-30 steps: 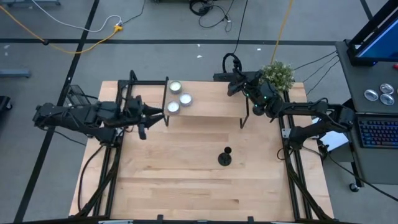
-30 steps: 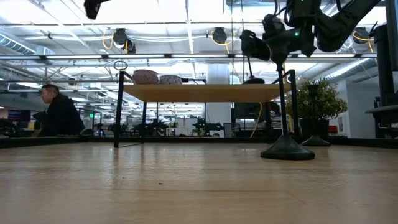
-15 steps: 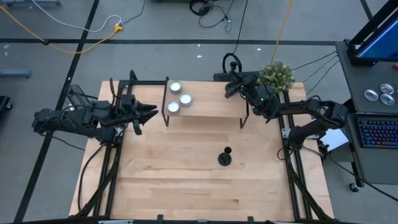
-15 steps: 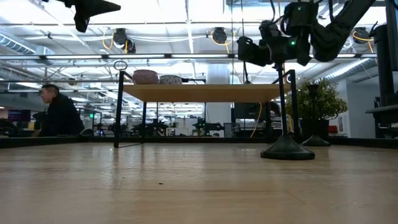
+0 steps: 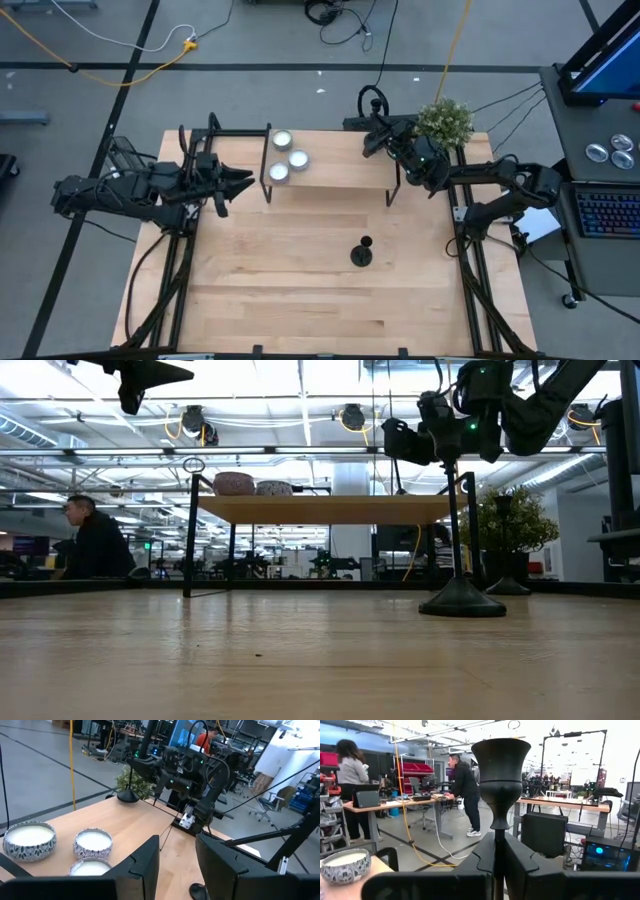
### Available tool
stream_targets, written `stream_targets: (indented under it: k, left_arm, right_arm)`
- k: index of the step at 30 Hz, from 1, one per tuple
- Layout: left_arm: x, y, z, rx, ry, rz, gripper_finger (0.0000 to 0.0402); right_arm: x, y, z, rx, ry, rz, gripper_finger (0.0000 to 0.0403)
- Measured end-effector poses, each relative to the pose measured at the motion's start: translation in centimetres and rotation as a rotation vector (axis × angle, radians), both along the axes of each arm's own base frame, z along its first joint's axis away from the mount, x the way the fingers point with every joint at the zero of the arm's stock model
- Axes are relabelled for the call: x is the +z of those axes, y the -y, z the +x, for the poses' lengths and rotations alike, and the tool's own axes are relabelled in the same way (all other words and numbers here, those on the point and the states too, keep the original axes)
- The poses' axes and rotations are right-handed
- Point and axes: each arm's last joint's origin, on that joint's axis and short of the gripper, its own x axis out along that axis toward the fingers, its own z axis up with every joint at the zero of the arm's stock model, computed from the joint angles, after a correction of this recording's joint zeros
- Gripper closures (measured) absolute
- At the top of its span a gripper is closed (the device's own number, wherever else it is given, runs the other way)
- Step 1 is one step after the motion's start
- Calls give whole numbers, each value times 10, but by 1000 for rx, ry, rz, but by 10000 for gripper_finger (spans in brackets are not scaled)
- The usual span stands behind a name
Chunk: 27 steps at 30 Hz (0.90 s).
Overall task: Pick & Place candle stick holders
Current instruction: Put the bottom candle holder on the shelf
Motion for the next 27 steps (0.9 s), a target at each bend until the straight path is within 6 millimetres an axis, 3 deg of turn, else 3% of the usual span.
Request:
stream_targets:
  k: [12,27]
  left_arm:
    - [0,0,0,-1,-1,1,270]
    - [-2,0,0,-3,-26,0,270]
  right_arm:
    - [-5,-4,3,28,-27,70,387]
    - [-5,-8,3,43,-62,71,287]
